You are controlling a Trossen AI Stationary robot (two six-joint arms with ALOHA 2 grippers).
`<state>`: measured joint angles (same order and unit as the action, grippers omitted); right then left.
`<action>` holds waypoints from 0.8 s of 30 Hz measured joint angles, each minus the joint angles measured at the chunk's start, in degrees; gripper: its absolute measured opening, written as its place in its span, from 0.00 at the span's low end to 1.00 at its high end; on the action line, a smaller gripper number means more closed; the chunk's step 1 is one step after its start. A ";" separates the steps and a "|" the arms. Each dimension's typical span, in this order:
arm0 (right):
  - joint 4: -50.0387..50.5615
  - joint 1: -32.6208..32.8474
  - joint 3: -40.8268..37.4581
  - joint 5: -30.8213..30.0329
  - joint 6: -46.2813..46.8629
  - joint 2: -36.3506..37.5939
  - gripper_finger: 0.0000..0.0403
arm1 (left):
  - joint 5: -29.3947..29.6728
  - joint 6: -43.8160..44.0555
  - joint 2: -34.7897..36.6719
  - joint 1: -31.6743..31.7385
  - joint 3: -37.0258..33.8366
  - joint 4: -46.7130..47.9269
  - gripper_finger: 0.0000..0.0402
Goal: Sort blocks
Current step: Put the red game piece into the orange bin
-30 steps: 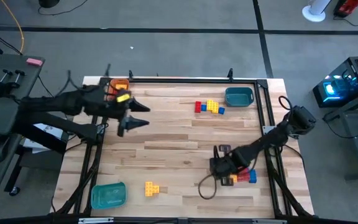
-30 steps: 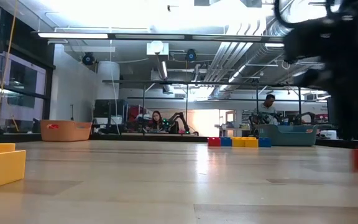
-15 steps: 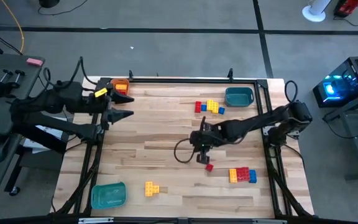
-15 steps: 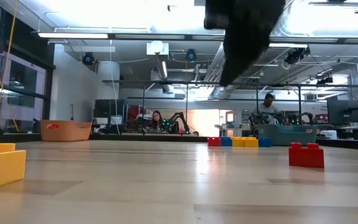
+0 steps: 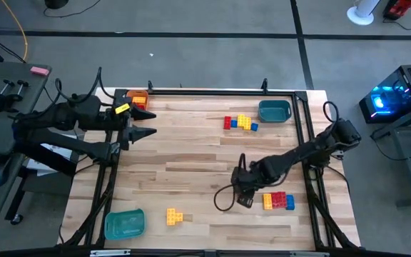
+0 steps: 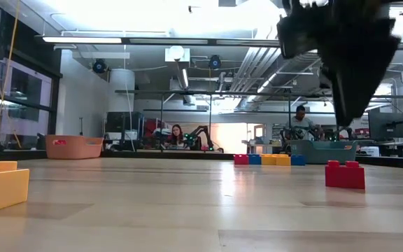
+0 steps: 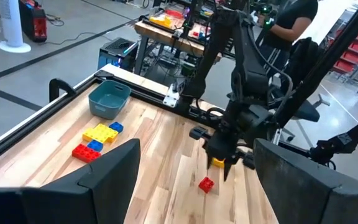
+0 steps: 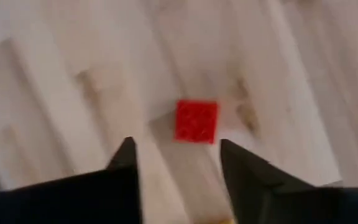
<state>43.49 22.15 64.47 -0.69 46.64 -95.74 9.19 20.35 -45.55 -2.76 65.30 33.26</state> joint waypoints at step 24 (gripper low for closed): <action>-13.57 -0.02 -9.10 -1.67 -5.91 -3.87 0.59 | 0.48 0.74 -2.09 0.00 0.00 -0.19 0.74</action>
<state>29.92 22.13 55.37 -2.36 40.73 -99.62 9.67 21.10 -47.65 -2.76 65.30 33.06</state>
